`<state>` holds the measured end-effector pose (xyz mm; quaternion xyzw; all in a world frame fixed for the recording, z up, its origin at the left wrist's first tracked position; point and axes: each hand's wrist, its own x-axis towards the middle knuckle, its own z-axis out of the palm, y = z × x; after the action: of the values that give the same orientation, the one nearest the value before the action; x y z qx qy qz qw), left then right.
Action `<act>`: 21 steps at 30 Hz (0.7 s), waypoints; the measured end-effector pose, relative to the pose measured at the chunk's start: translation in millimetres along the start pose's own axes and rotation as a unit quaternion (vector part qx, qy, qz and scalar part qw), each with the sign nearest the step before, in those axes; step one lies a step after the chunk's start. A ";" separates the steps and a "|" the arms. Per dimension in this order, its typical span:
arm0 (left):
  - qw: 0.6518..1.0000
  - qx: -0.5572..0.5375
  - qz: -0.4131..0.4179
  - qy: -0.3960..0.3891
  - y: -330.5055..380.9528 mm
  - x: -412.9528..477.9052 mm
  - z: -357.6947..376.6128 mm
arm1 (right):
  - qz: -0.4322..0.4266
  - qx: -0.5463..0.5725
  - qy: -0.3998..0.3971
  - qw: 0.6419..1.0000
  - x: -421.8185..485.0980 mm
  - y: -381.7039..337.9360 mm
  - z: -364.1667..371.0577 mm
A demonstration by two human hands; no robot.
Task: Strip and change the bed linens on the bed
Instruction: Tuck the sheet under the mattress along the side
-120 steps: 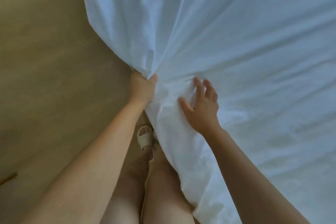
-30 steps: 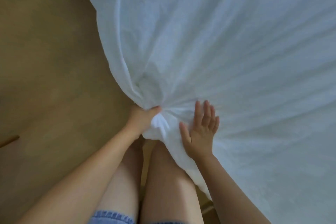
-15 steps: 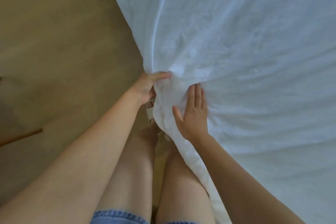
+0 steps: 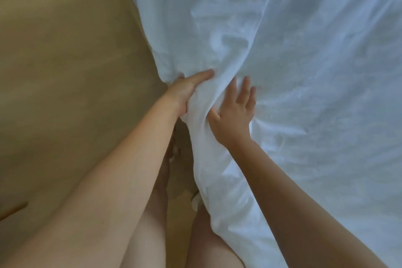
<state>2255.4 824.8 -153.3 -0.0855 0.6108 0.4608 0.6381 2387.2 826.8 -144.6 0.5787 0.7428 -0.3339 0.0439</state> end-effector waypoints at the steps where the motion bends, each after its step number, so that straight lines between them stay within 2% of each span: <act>1: 0.999 0.046 0.002 0.011 9.6 -1.8 4.1 | 0.013 -0.011 -0.004 1.000 6.8 -9.1 0.0; 3: 0.991 0.114 0.057 0.038 20.3 -9.4 1.4 | 0.029 -0.004 0.012 0.999 17.0 -23.4 -3.1; 6: 0.963 0.169 0.170 0.119 16.0 -28.7 -37.6 | 0.040 0.031 0.078 0.996 27.3 -31.6 -11.0; 7: 0.958 0.177 0.167 0.153 13.8 -28.7 -51.4 | 0.046 0.030 0.077 0.996 29.5 -32.2 -12.0; 9: 0.949 0.217 0.095 0.206 11.1 -6.6 -66.2 | 0.072 -0.010 -0.001 0.997 28.5 -32.2 -7.2; 11: 0.940 0.287 0.021 0.182 13.2 29.8 -61.5 | 0.092 -0.075 -0.104 0.988 25.9 -30.7 5.9; 12: 0.930 0.332 0.005 0.159 16.8 46.0 -55.4 | 0.097 -0.087 -0.126 0.983 25.4 -31.6 12.2; 14: 0.913 0.389 -0.003 0.126 25.5 65.4 -54.4 | 0.102 -0.064 -0.110 0.987 26.8 -36.6 21.4; 16: 0.941 0.334 -0.007 0.055 35.5 69.7 -68.3 | 0.115 -0.021 -0.080 0.990 29.1 -43.5 25.5; 18: 0.980 0.195 0.027 0.005 51.7 67.1 -79.2 | 0.119 0.000 -0.071 0.990 31.0 -50.4 27.6; 21: 0.985 0.099 0.135 0.028 81.6 71.5 -75.0 | 0.100 0.016 -0.058 0.993 36.6 -63.5 25.5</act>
<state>2134.1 854.7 -195.5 0.0486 0.6773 0.4772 0.5579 2310.6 836.4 -152.6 0.6303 0.6720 -0.3726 0.1109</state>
